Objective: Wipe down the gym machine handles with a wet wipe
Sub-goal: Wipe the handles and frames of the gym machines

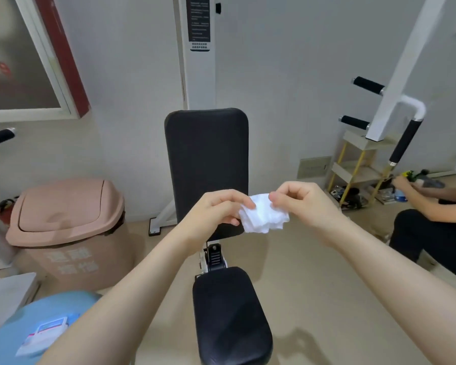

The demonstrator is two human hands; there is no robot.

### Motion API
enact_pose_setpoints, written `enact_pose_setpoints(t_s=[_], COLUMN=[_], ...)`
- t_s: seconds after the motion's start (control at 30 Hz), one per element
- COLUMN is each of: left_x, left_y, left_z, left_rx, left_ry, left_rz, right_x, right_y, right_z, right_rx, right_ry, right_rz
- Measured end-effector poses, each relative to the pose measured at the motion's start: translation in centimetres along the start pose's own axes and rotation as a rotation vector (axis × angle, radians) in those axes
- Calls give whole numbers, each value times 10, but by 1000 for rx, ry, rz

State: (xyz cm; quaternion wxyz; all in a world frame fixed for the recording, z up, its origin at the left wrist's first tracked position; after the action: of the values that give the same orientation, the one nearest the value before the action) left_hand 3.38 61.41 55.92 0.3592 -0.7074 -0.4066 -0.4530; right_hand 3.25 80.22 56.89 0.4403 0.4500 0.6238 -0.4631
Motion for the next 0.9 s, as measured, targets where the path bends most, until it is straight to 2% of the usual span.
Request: enact_pose_setpoints(t_s=[0.1, 0.23, 0.47, 0.7, 0.9], left_x=[3, 14, 22, 29, 67], left_y=[-62, -132, -239, -366, -481], left_z=[15, 44, 120, 247, 354], left_rx=[77, 203, 214, 214, 242], left_ry=[-104, -218, -414, -387, -220], left_rz=[-19, -16, -3, -14, -41], right_x=[11, 26, 68, 119, 136], right_y=[-43, -85, -125, -164, -204], right_z=[-41, -97, -203, -368, -532], right_rx=[83, 93, 51, 79, 145], right_ry=[-23, -242, -479, -564, -552], right_rz=[25, 125, 170, 151, 137])
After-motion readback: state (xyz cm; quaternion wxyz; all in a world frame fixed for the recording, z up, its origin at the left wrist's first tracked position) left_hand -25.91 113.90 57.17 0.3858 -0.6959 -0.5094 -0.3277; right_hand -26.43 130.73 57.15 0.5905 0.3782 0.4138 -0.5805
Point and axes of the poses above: each hand's wrist, its own y-axis away from the middle knuckle, its own z-axis out of the palm, x = y × z, the point moved 2 cm from there along -y, towards the middle knuckle, and after that the axes turned 9 degrees about -y, right-handed, at the moved point
